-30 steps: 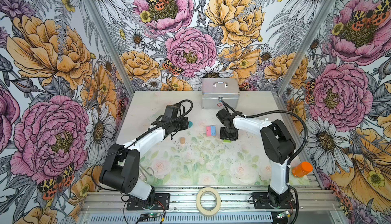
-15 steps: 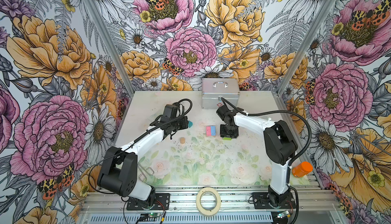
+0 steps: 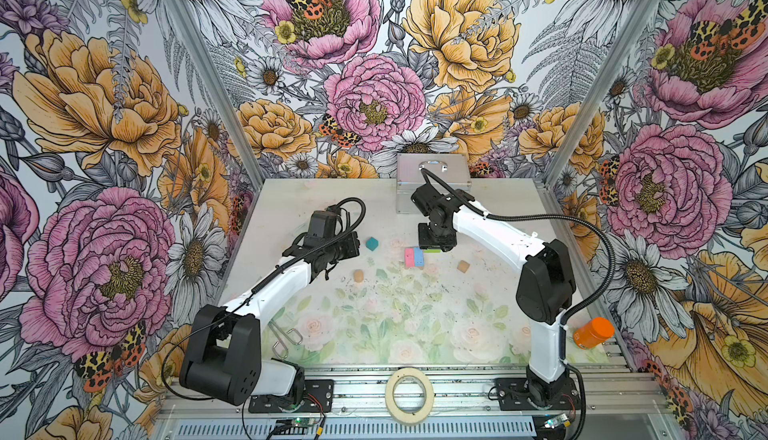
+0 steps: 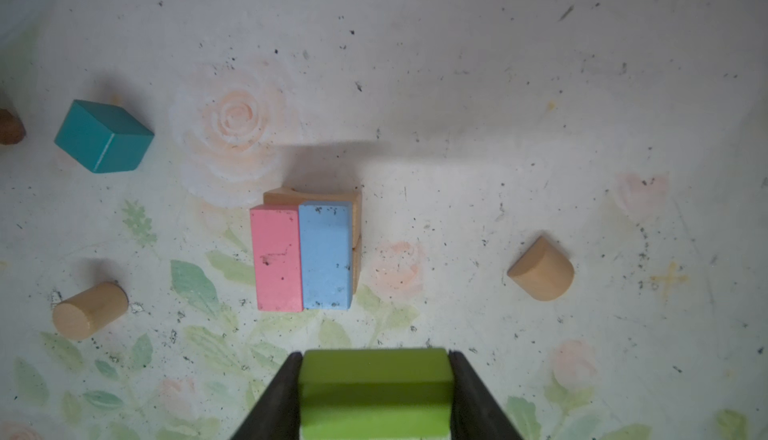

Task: Build the wood block tower
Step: 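Lift the lime-green block and carry it over the pink and blue blocks, then lower the lime-green block onto the pink and blue blocks with the right gripper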

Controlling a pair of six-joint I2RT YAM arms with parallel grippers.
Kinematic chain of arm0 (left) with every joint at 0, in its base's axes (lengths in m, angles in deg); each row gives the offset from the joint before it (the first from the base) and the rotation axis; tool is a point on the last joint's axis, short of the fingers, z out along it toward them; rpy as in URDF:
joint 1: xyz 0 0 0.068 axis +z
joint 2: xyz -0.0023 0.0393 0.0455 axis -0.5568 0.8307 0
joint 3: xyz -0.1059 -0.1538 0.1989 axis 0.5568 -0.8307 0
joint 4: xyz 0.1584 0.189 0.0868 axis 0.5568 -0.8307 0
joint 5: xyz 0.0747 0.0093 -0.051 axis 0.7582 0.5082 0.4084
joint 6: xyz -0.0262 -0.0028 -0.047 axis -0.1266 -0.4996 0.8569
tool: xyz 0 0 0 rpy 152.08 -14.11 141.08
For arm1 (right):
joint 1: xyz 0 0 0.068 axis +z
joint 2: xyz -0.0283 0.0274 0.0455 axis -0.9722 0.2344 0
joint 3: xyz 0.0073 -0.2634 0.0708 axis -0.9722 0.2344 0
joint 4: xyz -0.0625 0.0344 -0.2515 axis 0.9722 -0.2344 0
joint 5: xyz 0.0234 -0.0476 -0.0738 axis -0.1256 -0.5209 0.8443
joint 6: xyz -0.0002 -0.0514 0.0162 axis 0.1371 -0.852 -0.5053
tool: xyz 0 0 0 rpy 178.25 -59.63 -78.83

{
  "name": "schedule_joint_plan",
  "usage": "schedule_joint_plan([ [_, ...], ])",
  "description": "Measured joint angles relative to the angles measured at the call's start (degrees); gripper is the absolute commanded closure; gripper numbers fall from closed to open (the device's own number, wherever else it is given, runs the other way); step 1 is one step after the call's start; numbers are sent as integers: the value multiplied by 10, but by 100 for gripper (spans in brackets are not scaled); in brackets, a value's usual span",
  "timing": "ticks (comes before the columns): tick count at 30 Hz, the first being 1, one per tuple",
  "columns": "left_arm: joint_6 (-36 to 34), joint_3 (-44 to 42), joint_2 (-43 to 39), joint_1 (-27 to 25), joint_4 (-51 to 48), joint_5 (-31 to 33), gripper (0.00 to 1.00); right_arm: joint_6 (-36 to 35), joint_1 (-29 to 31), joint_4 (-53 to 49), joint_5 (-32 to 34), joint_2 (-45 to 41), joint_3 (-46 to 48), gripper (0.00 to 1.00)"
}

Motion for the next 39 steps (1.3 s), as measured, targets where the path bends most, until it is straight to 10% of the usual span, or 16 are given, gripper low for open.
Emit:
schedule_joint_plan([
  [39,0,-12,-12,8,4,0,100,20,38,-19,26,128,-101,100],
])
